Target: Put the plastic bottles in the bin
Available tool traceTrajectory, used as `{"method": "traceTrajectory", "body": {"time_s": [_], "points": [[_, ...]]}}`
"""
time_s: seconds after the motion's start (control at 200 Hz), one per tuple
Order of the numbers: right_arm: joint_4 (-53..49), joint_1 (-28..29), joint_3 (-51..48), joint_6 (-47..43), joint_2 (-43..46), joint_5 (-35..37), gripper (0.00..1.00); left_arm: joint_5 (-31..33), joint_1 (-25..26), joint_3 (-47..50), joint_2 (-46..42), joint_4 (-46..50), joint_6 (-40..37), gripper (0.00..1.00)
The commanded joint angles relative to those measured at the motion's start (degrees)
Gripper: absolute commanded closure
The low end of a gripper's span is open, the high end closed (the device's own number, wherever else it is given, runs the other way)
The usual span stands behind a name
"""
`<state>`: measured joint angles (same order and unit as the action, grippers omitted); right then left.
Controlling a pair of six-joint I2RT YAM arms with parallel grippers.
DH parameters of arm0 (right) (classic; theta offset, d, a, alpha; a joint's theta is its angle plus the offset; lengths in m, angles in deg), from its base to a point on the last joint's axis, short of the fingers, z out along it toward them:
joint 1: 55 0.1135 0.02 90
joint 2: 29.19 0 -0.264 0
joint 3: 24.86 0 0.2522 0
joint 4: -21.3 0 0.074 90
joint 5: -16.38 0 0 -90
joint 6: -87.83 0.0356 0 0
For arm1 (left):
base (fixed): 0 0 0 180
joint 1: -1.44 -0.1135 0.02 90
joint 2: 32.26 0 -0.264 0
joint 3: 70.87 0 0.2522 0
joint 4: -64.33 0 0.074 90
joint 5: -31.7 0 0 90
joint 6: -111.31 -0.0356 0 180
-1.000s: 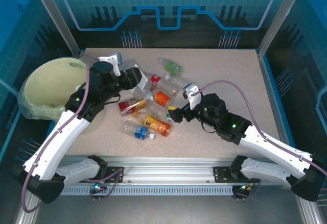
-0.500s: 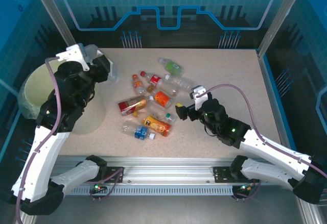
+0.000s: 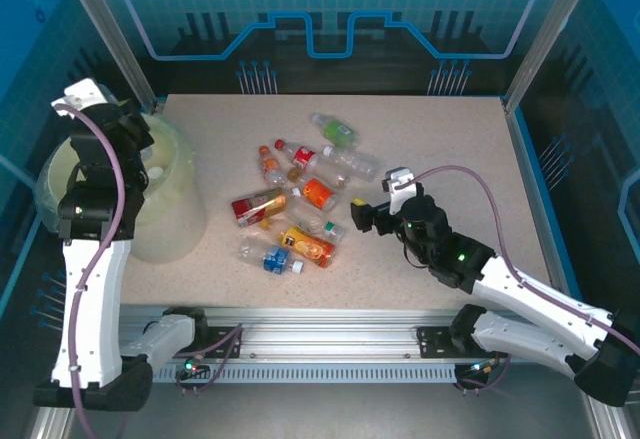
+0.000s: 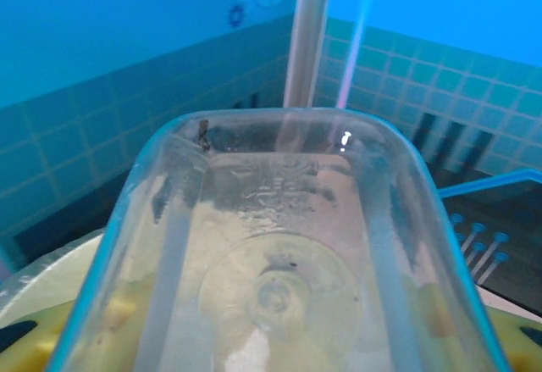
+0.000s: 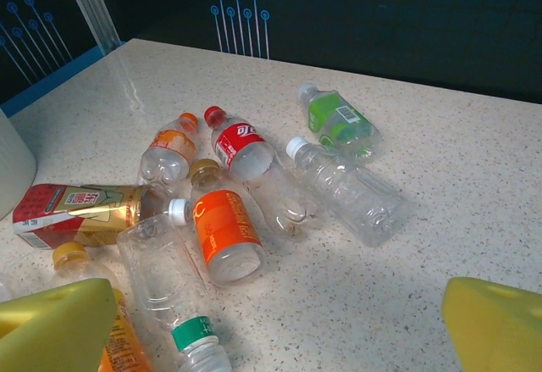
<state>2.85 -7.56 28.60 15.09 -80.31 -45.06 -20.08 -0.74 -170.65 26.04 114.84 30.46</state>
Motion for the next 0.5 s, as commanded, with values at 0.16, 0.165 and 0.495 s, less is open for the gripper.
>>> {"method": "traceTrajectory", "body": {"time_s": [0.16,0.165,0.495], "points": [[-1.09,-1.03,-0.66,3.11,2.32,1.31,0.0,-9.53,-10.48,3.77,0.49,5.83,3.22,0.54],[-1.19,-1.03,-0.67,3.12,2.33,1.36,0.0,-9.89,-10.61,3.89,0.45,5.83,3.23,0.54],[-1.66,-2.6,-1.83,5.1,3.3,1.47,0.0,-25.9,-17.67,11.31,0.36,10.88,4.63,0.51]]}}
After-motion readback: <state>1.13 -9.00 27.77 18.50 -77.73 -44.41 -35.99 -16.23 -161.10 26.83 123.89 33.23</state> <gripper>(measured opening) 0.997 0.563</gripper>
